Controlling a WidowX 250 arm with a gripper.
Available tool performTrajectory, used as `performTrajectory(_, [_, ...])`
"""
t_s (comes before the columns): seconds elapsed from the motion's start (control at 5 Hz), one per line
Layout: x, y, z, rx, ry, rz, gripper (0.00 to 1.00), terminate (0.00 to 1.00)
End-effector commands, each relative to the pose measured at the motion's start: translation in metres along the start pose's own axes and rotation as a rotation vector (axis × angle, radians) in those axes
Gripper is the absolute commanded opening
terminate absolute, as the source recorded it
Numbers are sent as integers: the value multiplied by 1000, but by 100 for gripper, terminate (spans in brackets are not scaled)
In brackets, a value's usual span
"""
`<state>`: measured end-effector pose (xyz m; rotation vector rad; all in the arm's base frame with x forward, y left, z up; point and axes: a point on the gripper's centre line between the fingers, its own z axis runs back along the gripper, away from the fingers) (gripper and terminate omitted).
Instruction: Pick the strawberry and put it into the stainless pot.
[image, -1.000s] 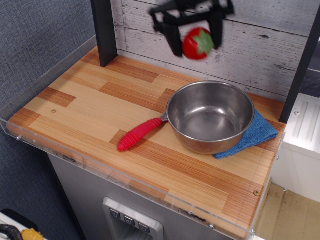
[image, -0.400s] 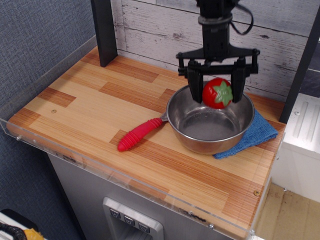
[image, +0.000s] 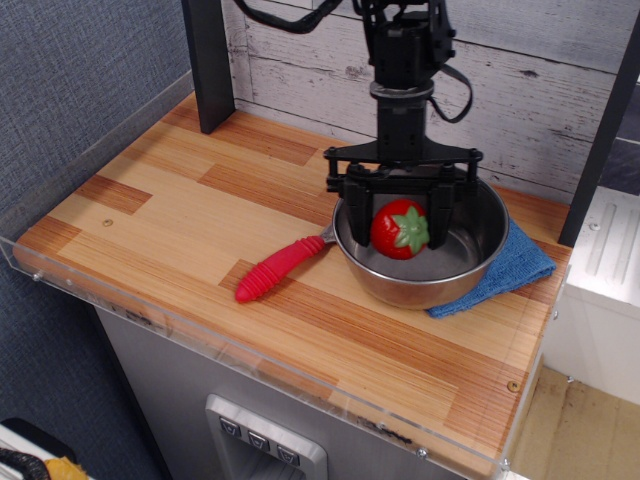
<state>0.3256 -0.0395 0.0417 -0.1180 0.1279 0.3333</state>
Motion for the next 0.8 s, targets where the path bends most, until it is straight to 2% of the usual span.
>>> performTrajectory(0.0, [-11, 11, 18, 35, -35, 30, 100, 0])
performTrajectory(0.2, [-11, 10, 19, 40, -39, 35, 100, 0])
performTrajectory(0.4, [-9, 7, 31, 21, -63, 21, 100, 0])
performTrajectory(0.6, [-2, 2, 80, -114, -164, 19, 100, 100])
